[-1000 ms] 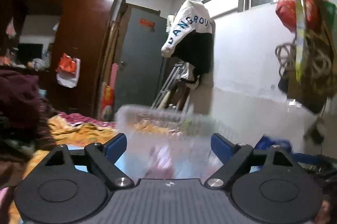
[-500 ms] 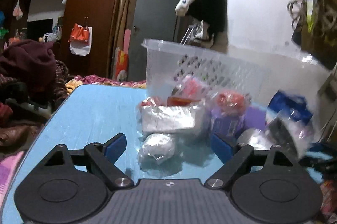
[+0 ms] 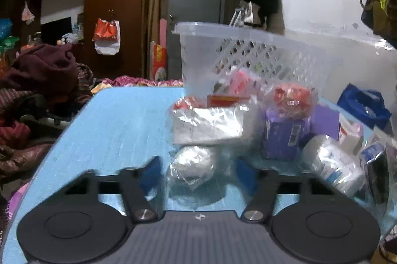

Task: Organize objects
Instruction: 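Grasp the clear bag with left tool while right tool grasps blue barcode box, then lower both items into the white basket and open both tools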

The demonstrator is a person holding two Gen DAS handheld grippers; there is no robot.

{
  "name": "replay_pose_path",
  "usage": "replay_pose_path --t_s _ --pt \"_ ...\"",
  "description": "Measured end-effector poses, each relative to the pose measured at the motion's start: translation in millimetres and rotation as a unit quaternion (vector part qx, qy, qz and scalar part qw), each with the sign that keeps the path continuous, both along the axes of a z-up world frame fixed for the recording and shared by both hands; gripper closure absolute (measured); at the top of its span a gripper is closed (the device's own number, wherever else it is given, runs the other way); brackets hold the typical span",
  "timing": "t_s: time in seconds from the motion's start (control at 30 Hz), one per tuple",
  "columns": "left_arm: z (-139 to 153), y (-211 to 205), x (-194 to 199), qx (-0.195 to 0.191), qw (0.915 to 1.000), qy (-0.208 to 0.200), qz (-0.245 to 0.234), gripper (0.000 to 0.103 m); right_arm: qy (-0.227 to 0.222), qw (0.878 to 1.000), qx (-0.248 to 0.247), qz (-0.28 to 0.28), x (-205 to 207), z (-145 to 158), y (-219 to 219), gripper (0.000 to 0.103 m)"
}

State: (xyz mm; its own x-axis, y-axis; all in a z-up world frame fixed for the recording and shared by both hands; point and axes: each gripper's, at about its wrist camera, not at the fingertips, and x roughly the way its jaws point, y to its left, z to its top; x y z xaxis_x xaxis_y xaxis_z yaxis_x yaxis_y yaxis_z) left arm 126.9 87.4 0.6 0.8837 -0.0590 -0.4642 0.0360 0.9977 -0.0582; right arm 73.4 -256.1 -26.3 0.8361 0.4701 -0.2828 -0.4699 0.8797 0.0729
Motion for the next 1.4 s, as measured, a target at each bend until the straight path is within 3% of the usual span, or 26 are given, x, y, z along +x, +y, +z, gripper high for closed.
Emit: replay_pose_path --t_s 0.07,0.63,0.73,0.87,1.0,1.07,1.17,1.23,1.27,1.3,1.33,1.4 --pt "-0.5 1.4 -2.5 -0.001 1.0000 -0.007 0.005 0.055 -0.001 1.000 -0.002 -0.003 0.0 -1.0 0.3 0.027" --pt "9.9 16.4 -59.0 -0.057 0.9880 -0.142 -0.021 0.055 -0.033 0.999 0.028 -0.020 -3.6 9.8 -13.5 0.028" --pt "21.0 13.6 -57.2 -0.076 0.9842 -0.156 -0.035 0.055 -0.057 0.998 0.032 -0.021 -1.3 26.9 -9.6 0.028" --pt "62.9 -0.8 -30.7 -0.087 0.9778 -0.176 -0.072 0.055 -0.100 0.993 0.064 0.016 20.1 79.8 9.5 0.028" --pt "107.0 -15.8 29.3 -0.096 0.9807 -0.151 -0.078 0.055 -0.114 0.993 0.007 0.018 75.9 131.2 63.1 0.028" --pt "119.1 -23.4 67.1 -0.095 0.9859 -0.117 -0.073 0.055 -0.086 0.996 -0.021 0.019 110.6 143.0 86.6 0.028" --pt "120.6 -28.3 109.0 -0.090 0.9920 -0.073 -0.052 0.055 -0.039 0.999 -0.026 0.029 150.2 146.3 104.3 0.028" --pt "115.9 -27.6 127.6 -0.098 0.9932 -0.050 -0.040 0.053 -0.033 0.998 -0.047 0.024 161.1 144.2 113.8 0.027" --pt "113.7 -28.8 133.0 -0.096 0.9937 -0.049 -0.032 0.044 -0.030 0.997 -0.061 0.024 164.2 143.0 118.4 0.026" --pt "110.8 -28.3 133.9 -0.090 0.9944 -0.047 -0.031 0.036 -0.031 0.997 -0.071 0.017 165.2 142.0 121.4 0.024" --pt "108.0 -29.8 134.4 -0.083 0.9950 -0.046 -0.030 0.026 -0.035 0.997 -0.073 0.011 162.8 140.7 121.0 0.015" --pt "105.3 -27.3 123.8 -0.077 0.9950 -0.061 -0.022 0.026 -0.041 0.997 -0.057 0.007 150.2 141.1 112.3 0.000"
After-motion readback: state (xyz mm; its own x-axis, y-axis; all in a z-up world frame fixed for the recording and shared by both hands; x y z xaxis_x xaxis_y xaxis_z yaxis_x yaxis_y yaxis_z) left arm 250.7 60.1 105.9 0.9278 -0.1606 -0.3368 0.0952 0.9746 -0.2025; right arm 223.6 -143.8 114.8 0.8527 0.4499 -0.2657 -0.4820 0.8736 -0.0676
